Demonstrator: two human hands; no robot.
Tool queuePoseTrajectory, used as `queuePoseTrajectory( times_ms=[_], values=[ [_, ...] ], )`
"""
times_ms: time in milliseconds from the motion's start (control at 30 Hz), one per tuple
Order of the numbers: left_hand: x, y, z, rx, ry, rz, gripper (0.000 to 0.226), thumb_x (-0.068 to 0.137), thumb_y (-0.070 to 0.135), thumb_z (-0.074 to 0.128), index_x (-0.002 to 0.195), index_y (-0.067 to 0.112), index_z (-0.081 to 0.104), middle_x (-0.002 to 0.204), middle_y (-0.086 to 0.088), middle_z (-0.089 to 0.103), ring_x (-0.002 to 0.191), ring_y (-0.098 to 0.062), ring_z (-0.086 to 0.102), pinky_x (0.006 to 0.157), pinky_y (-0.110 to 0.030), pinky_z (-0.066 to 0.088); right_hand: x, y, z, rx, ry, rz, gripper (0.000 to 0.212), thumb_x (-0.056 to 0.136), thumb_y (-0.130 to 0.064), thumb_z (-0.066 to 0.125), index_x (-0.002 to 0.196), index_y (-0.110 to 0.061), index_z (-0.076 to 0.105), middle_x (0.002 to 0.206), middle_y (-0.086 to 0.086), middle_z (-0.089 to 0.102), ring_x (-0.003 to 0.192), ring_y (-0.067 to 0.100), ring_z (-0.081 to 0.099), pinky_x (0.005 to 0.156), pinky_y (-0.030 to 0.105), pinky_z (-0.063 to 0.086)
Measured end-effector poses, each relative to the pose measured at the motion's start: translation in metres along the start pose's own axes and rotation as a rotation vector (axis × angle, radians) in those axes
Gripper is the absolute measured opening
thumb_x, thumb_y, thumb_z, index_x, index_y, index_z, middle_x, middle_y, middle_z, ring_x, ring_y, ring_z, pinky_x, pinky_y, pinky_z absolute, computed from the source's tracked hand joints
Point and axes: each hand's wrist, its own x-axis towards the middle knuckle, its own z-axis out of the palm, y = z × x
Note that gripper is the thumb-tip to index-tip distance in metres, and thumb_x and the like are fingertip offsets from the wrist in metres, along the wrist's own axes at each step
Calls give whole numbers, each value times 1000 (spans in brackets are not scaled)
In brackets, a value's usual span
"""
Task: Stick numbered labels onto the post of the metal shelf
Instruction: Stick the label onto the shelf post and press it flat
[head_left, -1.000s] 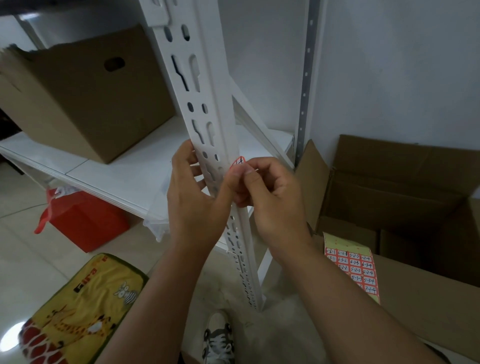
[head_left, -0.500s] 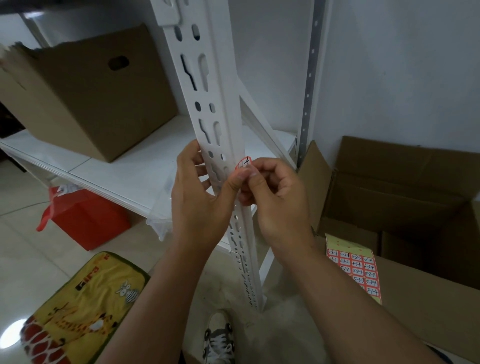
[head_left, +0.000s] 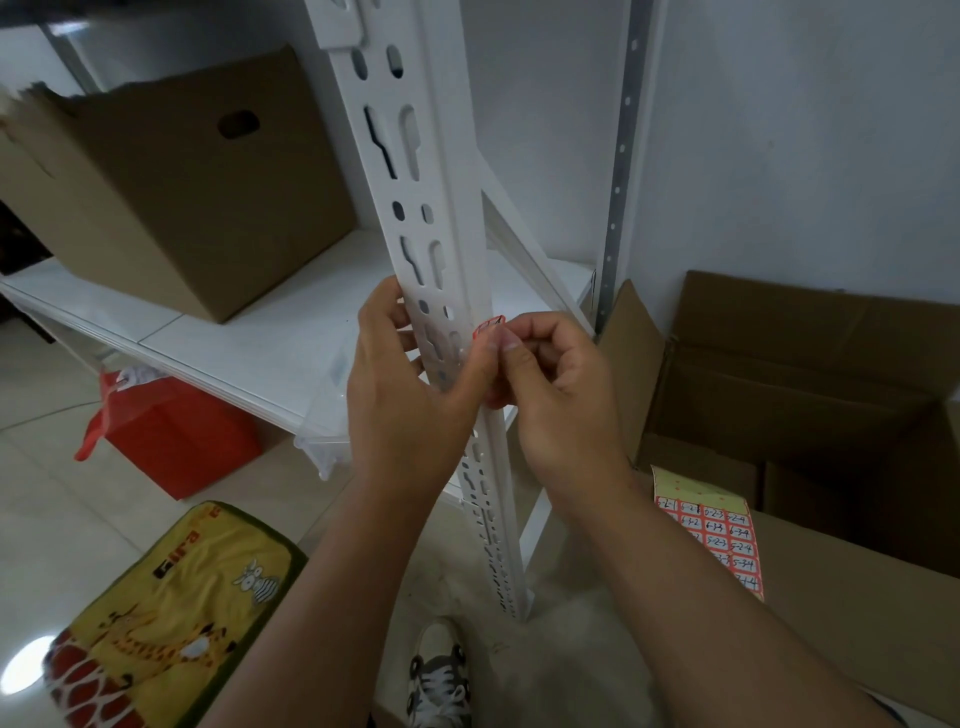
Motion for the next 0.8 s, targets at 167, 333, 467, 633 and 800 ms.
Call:
queuePoseTrajectory(
  times_ms=[167, 333, 467, 633, 800],
  values=[
    [1, 5, 1, 94, 39, 46, 73, 81, 50, 67, 139, 20, 33, 112, 8, 57, 92, -8, 64, 70, -21, 57, 1, -1, 0, -10, -12, -14, 7, 96, -14, 54, 93, -11, 60, 81, 10, 66, 67, 9, 62, 62, 21, 54],
    [3, 7, -2, 116, 5, 60, 75, 81, 51, 67, 140, 18, 34, 109, 13, 54, 82, 7, 58, 68, -4, 49, 2, 0, 0, -39, -19, -37, 6, 96, -12, 54, 94, -10, 59, 80, 7, 64, 65, 6, 61, 60, 17, 50],
    [3, 8, -2, 123, 8, 44, 77, 81, 49, 69, 141, 17, 34, 111, 14, 53, 84, 3, 57, 70, -7, 48, 3, 0, 0, -50, -8, -40, 6, 96, -12, 54, 95, -9, 59, 81, 7, 65, 66, 6, 61, 60, 16, 50],
    [3, 14, -1, 109, -2, 7, 78, 78, 51, 66, 141, 18, 33, 109, 13, 53, 81, 1, 58, 67, -7, 48, 2, -1, -1, -29, 9, -21, 5, 96, -11, 54, 93, -10, 59, 81, 7, 65, 65, 5, 62, 59, 15, 50],
    [3, 19, 0, 123, -8, -15, 75, 76, 49, 64, 137, 18, 33, 104, 14, 49, 73, 6, 55, 61, 2, 43, 1, 0, -4, -34, 16, -16, 7, 96, -9, 53, 94, -5, 58, 81, 14, 65, 61, 7, 59, 57, 17, 50]
  ],
)
